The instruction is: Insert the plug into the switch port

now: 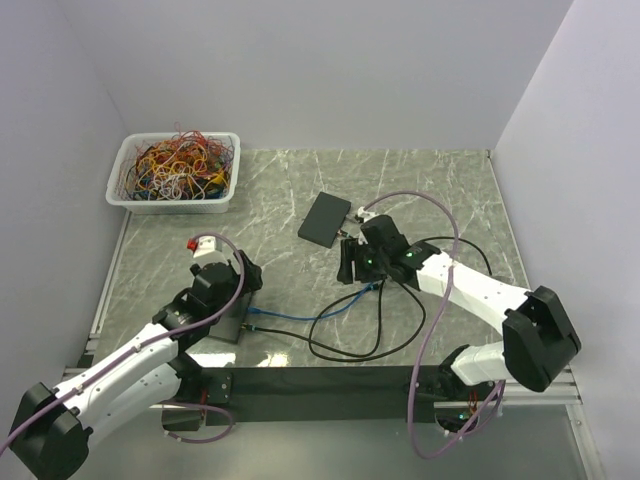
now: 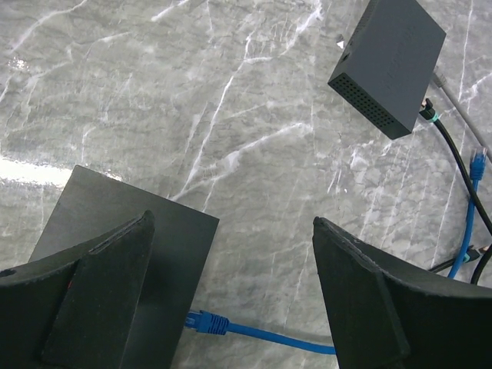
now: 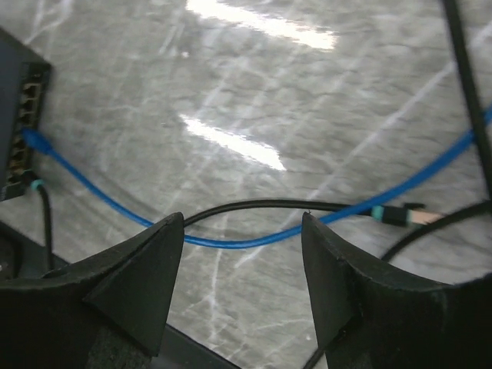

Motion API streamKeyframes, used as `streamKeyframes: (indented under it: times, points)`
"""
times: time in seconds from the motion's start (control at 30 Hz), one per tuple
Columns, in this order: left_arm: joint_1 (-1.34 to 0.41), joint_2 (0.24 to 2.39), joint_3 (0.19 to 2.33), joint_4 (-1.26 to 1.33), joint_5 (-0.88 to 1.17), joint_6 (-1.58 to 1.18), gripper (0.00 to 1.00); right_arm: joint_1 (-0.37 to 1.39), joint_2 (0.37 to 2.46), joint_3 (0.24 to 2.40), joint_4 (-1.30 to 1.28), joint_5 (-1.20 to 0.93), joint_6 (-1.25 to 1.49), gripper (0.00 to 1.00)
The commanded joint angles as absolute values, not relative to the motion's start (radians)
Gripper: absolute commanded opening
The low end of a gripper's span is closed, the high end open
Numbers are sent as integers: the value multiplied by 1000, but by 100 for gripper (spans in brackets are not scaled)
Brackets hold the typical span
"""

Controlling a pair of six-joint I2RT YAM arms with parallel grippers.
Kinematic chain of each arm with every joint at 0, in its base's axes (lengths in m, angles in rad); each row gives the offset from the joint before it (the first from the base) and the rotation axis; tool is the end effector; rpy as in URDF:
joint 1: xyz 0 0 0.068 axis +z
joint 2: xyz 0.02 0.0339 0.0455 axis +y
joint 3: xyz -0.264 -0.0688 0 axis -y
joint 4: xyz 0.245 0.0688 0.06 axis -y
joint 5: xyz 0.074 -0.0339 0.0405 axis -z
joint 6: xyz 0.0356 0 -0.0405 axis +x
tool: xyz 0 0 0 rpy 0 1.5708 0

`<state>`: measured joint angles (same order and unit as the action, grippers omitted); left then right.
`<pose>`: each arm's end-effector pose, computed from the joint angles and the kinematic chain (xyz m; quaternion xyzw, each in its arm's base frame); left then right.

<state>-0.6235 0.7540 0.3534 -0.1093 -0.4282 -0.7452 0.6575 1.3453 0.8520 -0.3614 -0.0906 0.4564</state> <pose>0.1462 -0.0869 0.2020 -0.1586 0.8348 -0.1705 0.4989 0.2173 0.1719 0.2251 -0.1097 0.9293 0.2211 0.2748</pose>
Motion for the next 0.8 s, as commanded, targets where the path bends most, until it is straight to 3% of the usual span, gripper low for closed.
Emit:
streamKeyframes:
  times: [0.0, 0.47, 0.77]
  points:
    - [-629, 750, 348, -69, -449, -735, 89, 681, 1368, 899, -291, -193, 480, 68]
    - [-629, 755, 350, -69, -451, -736, 88, 770, 1502, 931, -265, -176, 496, 65]
    - [-629, 752, 348, -69, -449, -736, 88, 821, 1339, 862, -158, -111, 454, 66]
